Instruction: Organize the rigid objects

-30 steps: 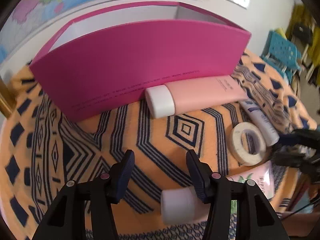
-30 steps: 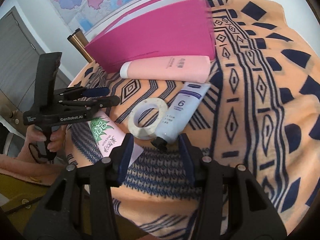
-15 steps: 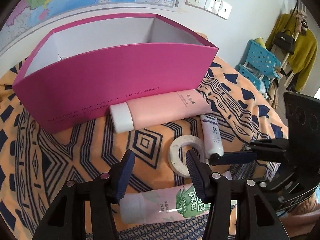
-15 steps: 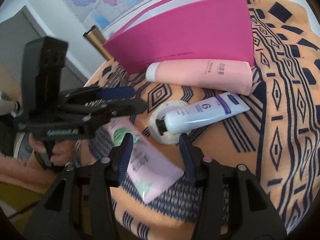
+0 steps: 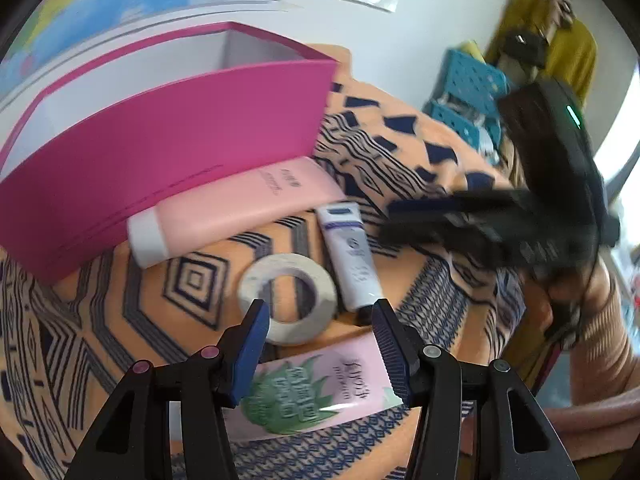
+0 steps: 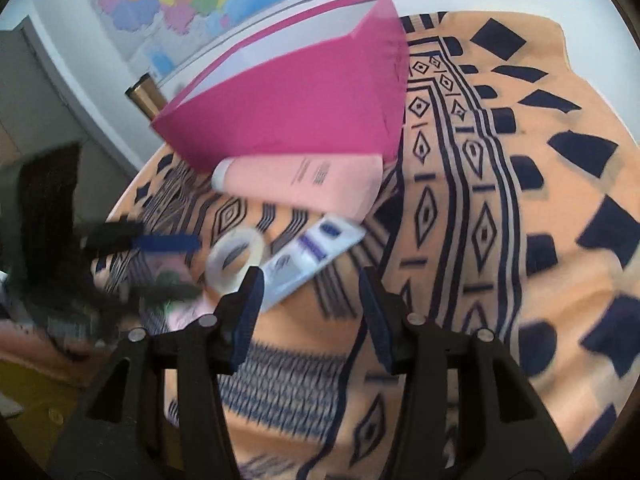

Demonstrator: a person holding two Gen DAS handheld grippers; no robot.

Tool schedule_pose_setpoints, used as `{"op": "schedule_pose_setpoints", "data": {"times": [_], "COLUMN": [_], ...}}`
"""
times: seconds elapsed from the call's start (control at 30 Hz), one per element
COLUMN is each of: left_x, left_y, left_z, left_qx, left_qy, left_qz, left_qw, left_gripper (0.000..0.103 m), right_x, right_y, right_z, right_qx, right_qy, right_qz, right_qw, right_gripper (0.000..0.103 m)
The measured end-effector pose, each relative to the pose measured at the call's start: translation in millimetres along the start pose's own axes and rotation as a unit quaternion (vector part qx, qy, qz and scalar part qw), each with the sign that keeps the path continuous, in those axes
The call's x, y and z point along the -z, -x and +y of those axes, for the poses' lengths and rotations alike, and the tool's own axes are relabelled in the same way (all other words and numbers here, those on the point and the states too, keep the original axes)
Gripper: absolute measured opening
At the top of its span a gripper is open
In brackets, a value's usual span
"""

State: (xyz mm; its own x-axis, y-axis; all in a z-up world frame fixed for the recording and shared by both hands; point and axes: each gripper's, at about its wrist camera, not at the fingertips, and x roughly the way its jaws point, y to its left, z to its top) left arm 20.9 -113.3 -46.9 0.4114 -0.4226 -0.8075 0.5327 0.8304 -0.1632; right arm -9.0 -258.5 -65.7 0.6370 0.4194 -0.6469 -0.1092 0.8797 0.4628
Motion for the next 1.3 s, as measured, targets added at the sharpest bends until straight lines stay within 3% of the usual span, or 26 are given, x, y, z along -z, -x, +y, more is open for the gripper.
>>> {"op": "schedule_pose_setpoints", "data": {"times": [0.13,0.3,0.47,0.57,0.7,0.9,1.1,1.3], "left_x": [1,-1,-1,-2,1,8,17,22], "left_y": [-8,-10,-6,-3,-4,13,23,17], "left_z": [-6,-5,5,14,30,31,13,3], "left_qx": [-0.025,-0.031,-0.035,-0.055,-0.056,-0.018,0.035,0.058], "left_qy": [-0.016,-0.011,0.009,0.024,0.055,0.051,0.028,0.034], "left_qz": [0.012,0.013,0.010,0.005,0.011,-0.004,0.008,0.031], "left_qw": [0.9995,0.9994,0.9993,0.9982,0.9968,0.9985,0.9989,0.9972], "left_gripper": [0.054,0.055,0.055,0.055,0.054,0.054,0.054,0.040], "right_x": [-16,-27,-20,-14,-2,17,12,6], "right_y": [-10,-22,-25,-19,-15,-2,5,-6], "right_z": [-10,-15,-6,-3,10,16,6,4], "right_qx": [-0.001,0.004,0.015,0.025,0.009,0.015,0.009,0.002], "right_qy": [-0.008,-0.009,0.021,0.028,0.048,0.060,0.026,0.017], "right_qz": [-0.007,-0.004,0.009,0.012,0.031,0.044,0.010,0.005], "right_qw": [1.000,1.000,1.000,0.999,0.998,0.997,1.000,1.000], "right_gripper": [0.051,0.052,0.053,0.053,0.053,0.053,0.053,0.053]}}
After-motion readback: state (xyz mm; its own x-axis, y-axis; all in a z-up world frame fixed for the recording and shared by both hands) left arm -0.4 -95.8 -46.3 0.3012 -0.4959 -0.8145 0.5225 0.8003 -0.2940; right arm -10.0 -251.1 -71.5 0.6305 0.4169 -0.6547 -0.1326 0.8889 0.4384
